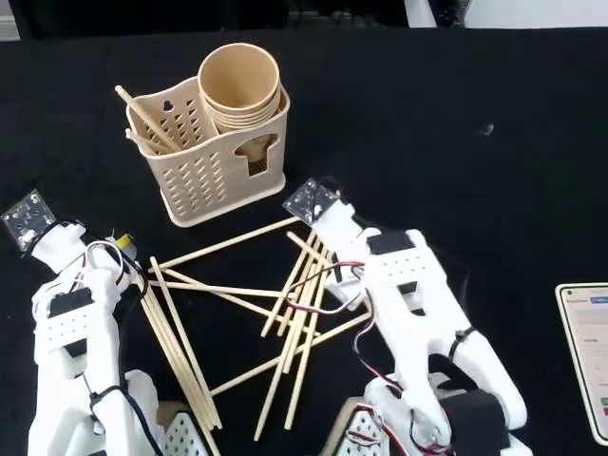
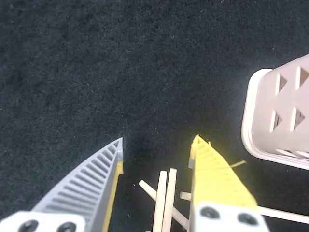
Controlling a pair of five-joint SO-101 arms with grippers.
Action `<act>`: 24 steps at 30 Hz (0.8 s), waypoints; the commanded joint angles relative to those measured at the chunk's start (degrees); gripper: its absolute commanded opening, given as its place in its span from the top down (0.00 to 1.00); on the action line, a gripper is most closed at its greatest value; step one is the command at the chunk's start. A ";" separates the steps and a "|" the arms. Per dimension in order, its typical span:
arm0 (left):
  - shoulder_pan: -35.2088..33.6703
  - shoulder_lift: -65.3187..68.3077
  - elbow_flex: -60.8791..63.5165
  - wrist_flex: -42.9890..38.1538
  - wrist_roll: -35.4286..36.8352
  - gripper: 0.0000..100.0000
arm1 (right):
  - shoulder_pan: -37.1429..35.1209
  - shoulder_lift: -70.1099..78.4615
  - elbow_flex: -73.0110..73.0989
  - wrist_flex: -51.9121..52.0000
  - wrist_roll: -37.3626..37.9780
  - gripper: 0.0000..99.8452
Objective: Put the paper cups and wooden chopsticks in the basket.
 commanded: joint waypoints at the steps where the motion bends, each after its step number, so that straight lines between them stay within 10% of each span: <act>1: -0.57 -1.05 -0.66 -0.70 0.09 0.77 | 0.88 0.66 -0.84 -1.05 -0.09 0.84; 24: -0.57 -1.05 -0.66 -0.70 0.09 0.77 | 7.74 4.26 -13.32 1.67 -0.26 0.81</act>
